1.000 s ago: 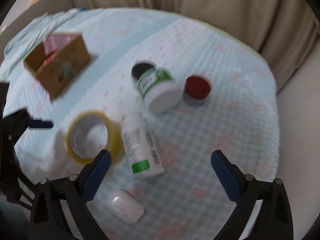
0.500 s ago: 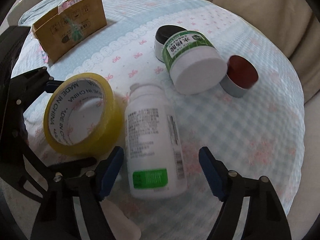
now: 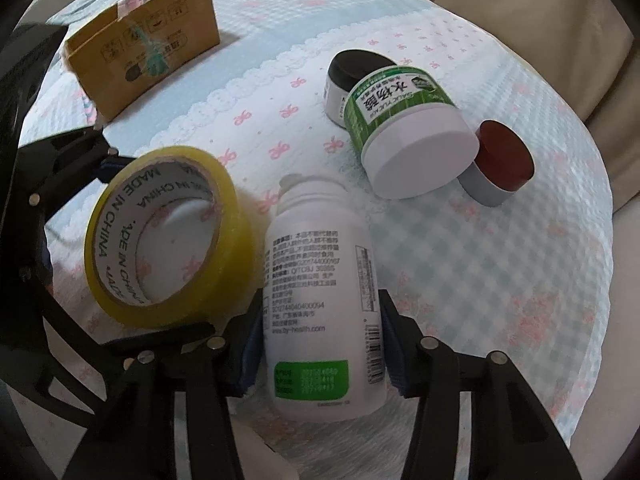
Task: Organize rigid objects
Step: 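Grasp the yellow tape roll with the left gripper while the right grasps the white pill bottle, then carry tape and pill bottle over the cardboard box and release them inside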
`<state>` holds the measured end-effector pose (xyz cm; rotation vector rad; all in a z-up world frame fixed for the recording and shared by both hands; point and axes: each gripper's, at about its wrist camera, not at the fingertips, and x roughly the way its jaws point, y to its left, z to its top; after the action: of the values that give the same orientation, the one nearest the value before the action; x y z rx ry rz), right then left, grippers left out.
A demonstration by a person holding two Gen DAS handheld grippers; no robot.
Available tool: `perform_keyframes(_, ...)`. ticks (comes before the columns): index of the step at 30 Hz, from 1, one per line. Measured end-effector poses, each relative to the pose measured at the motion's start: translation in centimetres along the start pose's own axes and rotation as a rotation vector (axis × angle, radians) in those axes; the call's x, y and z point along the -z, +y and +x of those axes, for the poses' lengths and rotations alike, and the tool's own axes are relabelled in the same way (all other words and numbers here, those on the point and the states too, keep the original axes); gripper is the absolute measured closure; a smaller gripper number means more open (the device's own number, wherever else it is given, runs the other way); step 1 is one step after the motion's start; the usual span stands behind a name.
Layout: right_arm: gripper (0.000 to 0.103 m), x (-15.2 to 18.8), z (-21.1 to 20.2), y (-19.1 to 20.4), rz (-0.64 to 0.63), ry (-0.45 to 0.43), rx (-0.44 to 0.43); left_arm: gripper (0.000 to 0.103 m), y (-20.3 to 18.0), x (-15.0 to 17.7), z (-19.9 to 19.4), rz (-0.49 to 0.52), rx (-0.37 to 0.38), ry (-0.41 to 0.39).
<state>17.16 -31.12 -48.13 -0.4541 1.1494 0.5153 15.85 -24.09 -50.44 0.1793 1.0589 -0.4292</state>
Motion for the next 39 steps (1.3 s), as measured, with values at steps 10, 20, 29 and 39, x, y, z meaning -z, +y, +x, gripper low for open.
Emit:
perform_keyframes(10, 0.057, -1.8, -3.9, 0.5, 0.04, -0.02, 0.023, 0.006, 2.1, -1.6, -6.3, -0.041, -0.024, -0.051)
perform_keyframes(20, 0.057, -5.1, -14.2, 2.5, 0.104, -0.111, 0.041, 0.006, 5.5, -3.8, -19.5, -0.122, -0.097, -0.142)
perform_keyframes(29, 0.057, -11.2, -24.5, 6.3, 0.208, -0.237, 0.026, 0.006, 12.5, -3.9, -30.9, -0.232, -0.158, -0.214)
perform_keyframes(39, 0.057, -19.0, -28.1, 13.5, 0.349, -0.311, -0.001, 0.006, 25.1, -2.0, -35.9, -0.251, -0.189, -0.21)
